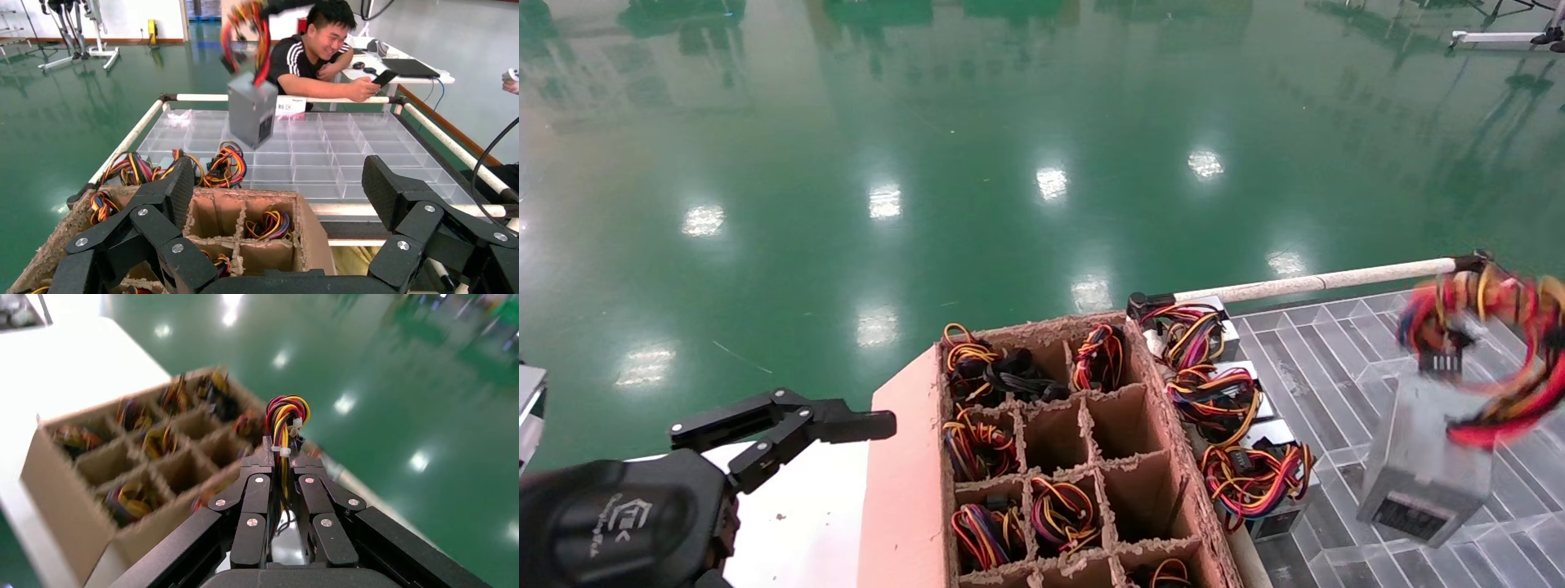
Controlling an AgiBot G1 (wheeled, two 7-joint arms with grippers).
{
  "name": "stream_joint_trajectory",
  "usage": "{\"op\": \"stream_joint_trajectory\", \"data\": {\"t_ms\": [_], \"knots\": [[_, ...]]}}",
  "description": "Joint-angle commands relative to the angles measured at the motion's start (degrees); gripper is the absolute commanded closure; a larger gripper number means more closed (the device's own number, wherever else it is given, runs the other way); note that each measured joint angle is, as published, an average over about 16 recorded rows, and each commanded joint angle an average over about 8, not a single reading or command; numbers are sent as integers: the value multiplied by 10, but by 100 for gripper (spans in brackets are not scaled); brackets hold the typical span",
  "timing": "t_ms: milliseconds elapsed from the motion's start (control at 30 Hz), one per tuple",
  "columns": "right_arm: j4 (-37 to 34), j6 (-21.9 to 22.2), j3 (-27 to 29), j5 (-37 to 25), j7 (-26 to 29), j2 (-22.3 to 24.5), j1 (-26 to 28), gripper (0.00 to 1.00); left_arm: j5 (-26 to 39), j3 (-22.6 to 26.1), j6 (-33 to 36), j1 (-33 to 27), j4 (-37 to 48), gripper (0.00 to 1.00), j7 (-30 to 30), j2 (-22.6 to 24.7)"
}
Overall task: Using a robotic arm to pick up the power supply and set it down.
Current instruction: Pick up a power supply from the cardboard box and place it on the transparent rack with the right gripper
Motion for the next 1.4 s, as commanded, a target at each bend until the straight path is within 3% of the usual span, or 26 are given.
{"op": "stream_joint_trajectory", "data": {"t_ms": [33, 467, 1000, 1400], "knots": [[-7, -1, -9, 4, -6, 11, -18, 100, 0, 0, 0, 0, 0, 0, 0, 0], [-26, 7, -56, 48, -76, -26, -104, 100, 0, 0, 0, 0, 0, 0, 0, 0], [3, 6, -109, -25, -52, -86, -34, 100, 0, 1, 0, 0, 0, 0, 0, 0], [-37, 5, -144, -47, -60, -112, -2, 100, -1, 1, 0, 0, 0, 0, 0, 0]]}}
